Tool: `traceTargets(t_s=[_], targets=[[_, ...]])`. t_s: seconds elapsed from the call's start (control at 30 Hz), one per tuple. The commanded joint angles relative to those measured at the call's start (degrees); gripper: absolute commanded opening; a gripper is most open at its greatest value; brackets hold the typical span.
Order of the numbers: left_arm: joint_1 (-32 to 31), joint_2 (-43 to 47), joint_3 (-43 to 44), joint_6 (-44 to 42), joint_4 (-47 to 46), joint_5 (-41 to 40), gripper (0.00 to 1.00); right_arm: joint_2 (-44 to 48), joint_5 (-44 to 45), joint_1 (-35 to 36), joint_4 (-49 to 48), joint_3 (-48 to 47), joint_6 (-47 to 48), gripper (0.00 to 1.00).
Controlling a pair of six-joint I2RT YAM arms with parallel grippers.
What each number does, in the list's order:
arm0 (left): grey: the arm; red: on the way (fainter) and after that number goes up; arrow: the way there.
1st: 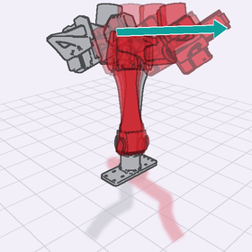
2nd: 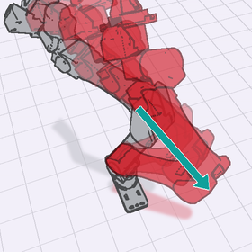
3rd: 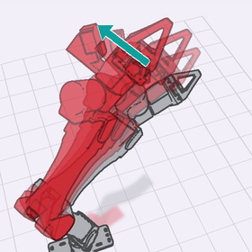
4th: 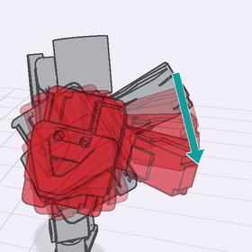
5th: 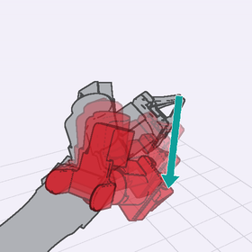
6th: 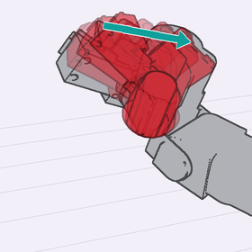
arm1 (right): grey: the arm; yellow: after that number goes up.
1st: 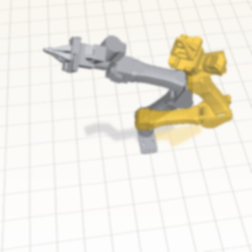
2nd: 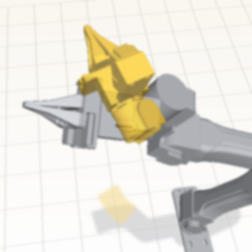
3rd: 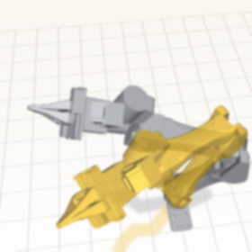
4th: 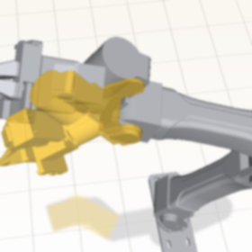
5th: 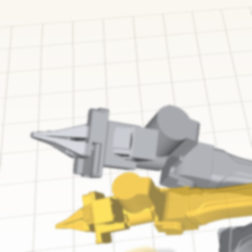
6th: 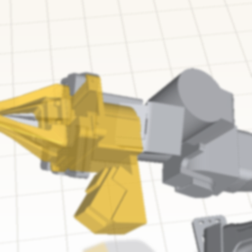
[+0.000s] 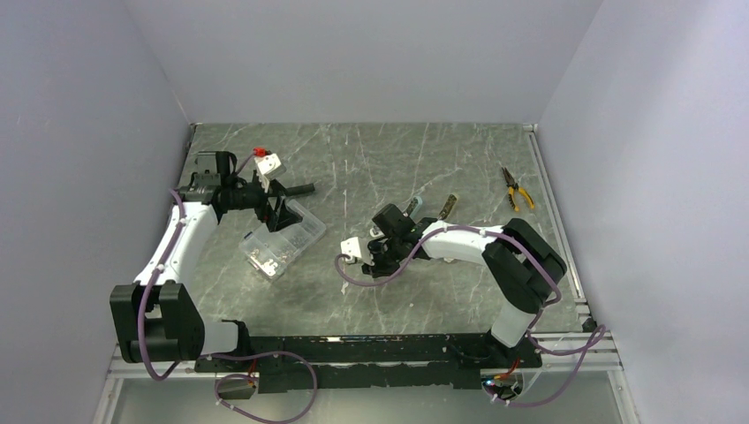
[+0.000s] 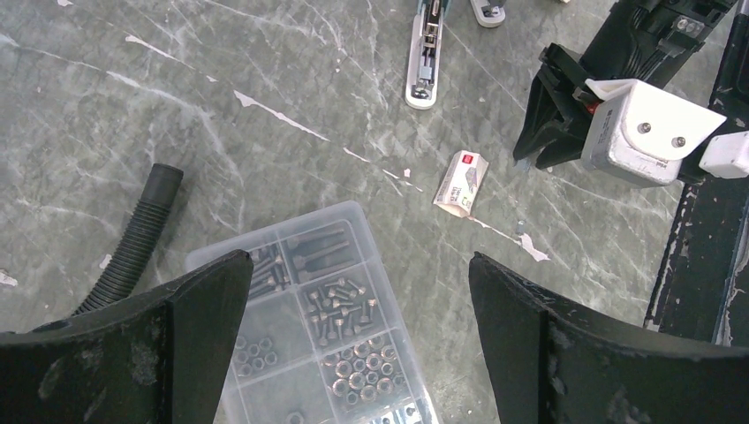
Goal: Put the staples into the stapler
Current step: Pick up the staple from the center of the board.
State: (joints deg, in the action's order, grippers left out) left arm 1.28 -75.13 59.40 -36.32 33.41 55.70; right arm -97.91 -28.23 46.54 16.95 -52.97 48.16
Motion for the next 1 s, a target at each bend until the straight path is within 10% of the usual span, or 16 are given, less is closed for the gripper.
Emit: traceTargets(t_s=[0.0, 0.63, 0.97], targets=[[0.1, 2.2, 1.6, 1.1, -1.2, 1.5, 0.98, -1.3, 1.3, 0.2, 1.6, -1.6, -1.0, 0.29], [0.2, 4.9, 0.2, 5.5, -3.0, 0.2, 0.98, -0.9, 1.5, 0.3, 0.0, -1.5, -4.3, 0.13], [0.2, 4.1, 2.0, 0.8, 2.5, 13.1, 0.98, 2.3, -4.9, -1.6, 3.1, -4.7, -8.0, 0.07]])
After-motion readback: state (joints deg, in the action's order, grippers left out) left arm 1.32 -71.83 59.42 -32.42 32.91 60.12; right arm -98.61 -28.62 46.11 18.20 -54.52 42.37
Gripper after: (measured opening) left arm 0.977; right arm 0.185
